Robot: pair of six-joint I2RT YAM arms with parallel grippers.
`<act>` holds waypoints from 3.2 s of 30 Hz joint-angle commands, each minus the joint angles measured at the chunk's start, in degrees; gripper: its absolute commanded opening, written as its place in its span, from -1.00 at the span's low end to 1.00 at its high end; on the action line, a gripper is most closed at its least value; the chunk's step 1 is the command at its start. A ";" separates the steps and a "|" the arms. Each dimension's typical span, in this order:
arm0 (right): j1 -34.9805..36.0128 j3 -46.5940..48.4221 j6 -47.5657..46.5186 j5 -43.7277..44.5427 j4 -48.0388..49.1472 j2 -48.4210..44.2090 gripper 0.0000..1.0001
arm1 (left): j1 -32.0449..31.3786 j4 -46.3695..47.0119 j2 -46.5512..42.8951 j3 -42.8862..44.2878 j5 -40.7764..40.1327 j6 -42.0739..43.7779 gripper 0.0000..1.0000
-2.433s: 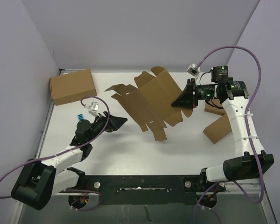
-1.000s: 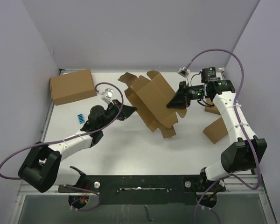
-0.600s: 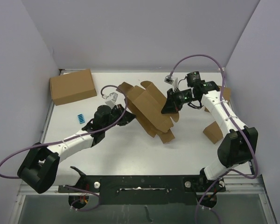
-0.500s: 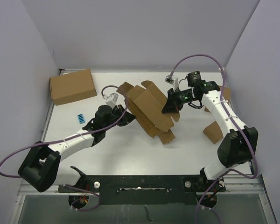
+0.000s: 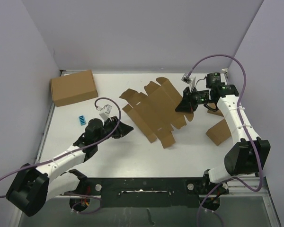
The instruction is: Fold the paper box
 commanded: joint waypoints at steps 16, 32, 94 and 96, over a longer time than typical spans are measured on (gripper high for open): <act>-0.44 14.84 -28.23 -8.86 -22.85 -1.23 -1.00 | 15.45 -23.80 -23.59 15.11 5.23 16.82 0.38; 5.83 26.86 -39.59 -1.62 -27.78 -6.27 -1.00 | 24.96 -24.13 2.92 52.46 47.28 34.53 -0.14; 8.97 30.84 -36.97 -8.69 -27.79 -6.28 -1.00 | 12.40 -6.48 16.86 50.47 66.14 27.42 -0.89; 8.98 30.56 -36.99 -8.68 -27.76 -6.35 -1.00 | 12.41 -5.76 16.93 50.52 66.32 26.98 -1.00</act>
